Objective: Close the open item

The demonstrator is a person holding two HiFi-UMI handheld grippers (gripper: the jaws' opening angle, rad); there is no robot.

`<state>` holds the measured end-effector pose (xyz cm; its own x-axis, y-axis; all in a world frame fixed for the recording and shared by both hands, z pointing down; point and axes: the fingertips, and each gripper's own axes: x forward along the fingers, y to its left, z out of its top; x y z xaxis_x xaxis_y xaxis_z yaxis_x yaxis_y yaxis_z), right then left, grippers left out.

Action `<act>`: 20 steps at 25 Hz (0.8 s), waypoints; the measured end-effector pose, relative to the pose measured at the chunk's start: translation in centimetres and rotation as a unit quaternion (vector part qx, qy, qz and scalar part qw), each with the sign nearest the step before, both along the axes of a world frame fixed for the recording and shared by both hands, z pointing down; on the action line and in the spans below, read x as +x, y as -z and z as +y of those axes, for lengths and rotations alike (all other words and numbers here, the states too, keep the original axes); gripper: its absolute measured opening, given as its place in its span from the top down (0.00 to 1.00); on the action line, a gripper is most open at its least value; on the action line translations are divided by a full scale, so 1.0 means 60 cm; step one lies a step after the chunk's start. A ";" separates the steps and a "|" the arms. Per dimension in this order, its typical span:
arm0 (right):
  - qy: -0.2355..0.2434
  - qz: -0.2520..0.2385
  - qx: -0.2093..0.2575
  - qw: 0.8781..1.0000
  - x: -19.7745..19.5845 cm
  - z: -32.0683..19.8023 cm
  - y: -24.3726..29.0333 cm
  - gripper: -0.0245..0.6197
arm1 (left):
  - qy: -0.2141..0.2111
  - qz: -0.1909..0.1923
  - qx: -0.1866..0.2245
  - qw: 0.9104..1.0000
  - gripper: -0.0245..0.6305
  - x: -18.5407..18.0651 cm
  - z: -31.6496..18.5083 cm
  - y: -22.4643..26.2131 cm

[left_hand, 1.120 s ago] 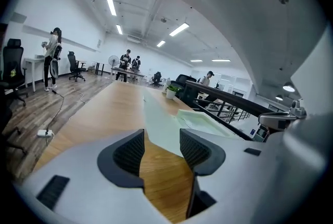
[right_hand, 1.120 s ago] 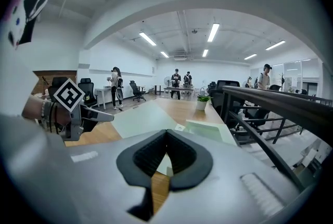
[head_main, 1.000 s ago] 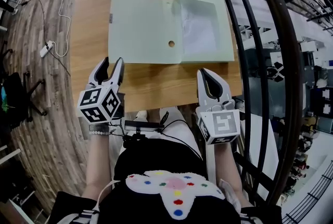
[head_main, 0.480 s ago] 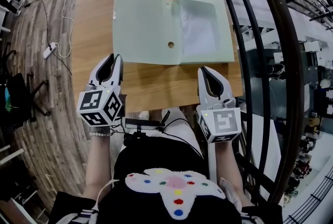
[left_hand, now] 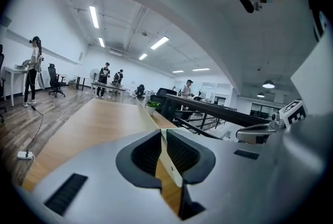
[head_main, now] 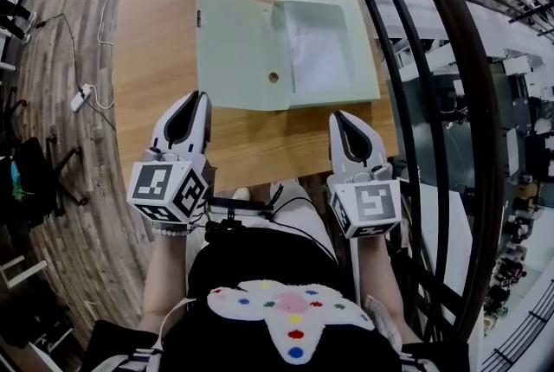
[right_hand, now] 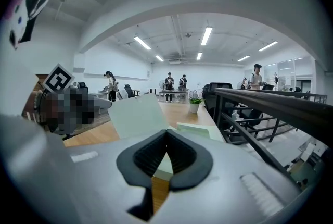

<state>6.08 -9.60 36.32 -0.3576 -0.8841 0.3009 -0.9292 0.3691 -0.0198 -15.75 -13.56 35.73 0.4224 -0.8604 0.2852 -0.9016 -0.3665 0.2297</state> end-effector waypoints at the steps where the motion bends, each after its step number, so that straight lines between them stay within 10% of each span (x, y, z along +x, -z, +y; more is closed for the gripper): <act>1: -0.002 -0.001 0.000 1.000 0.004 0.000 0.001 0.95 | -0.007 -0.001 0.003 1.000 0.91 0.008 0.001 0.005; 20: -0.057 0.002 0.004 0.998 0.112 0.013 0.012 0.95 | -0.135 0.013 0.033 0.990 0.91 0.201 -0.016 0.073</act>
<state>12.78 -8.83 35.63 -0.2531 -0.9212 0.2954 -0.9653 0.2606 -0.0146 -3.71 -14.50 31.35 0.6463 -0.7312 0.2182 -0.7626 -0.6085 0.2194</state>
